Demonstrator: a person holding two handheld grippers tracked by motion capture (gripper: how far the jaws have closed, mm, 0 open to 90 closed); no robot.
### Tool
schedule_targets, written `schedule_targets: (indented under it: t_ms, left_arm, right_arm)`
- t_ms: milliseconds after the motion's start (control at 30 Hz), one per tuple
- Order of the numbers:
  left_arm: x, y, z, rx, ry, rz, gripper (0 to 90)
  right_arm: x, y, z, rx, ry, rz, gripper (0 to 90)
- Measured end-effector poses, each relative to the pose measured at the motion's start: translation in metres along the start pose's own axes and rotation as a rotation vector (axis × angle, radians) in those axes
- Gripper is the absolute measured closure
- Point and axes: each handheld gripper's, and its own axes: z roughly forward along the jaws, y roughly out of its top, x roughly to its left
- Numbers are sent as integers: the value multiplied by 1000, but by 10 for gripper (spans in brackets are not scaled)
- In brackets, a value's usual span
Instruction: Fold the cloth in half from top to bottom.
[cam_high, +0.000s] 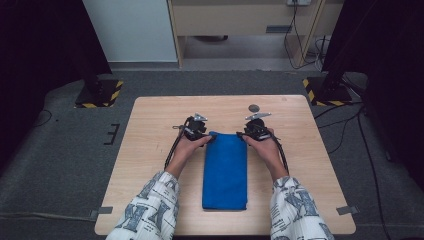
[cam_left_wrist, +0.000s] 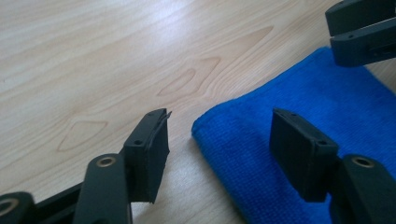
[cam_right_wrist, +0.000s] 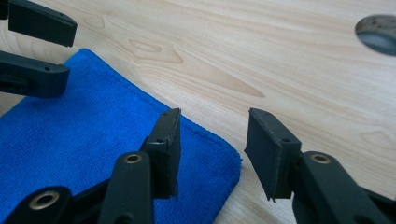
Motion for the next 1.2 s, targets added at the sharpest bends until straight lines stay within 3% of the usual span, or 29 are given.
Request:
schedule_targets:
  t_ms: [533, 733, 767, 933, 967, 1133, 1200]
  left_arm:
    - [5, -6, 8, 42, 23, 35, 671]
    - [-3, -6, 9, 51, 23, 72, 798]
    - [-5, -6, 9, 53, 22, 81, 824]
    - [-8, -6, 9, 50, 33, 90, 867]
    - [-8, -7, 8, 40, 39, 72, 870]
    - [-11, -6, 4, 16, 44, 79, 873]
    - [-13, -1, -3, -16, 47, 80, 873]
  right_arm:
    - [4, 0, 18, 30, 10, 10, 513]
    - [10, 1, 22, 49, -2, -13, 594]
    - [10, 1, 21, 52, -3, -19, 664]
    - [12, -1, 21, 44, 26, -25, 825]
    - [12, -1, 20, 39, 26, -28, 840]
    - [13, 1, 16, 24, 31, -25, 859]
    - [12, 4, 9, 3, 35, -20, 864]
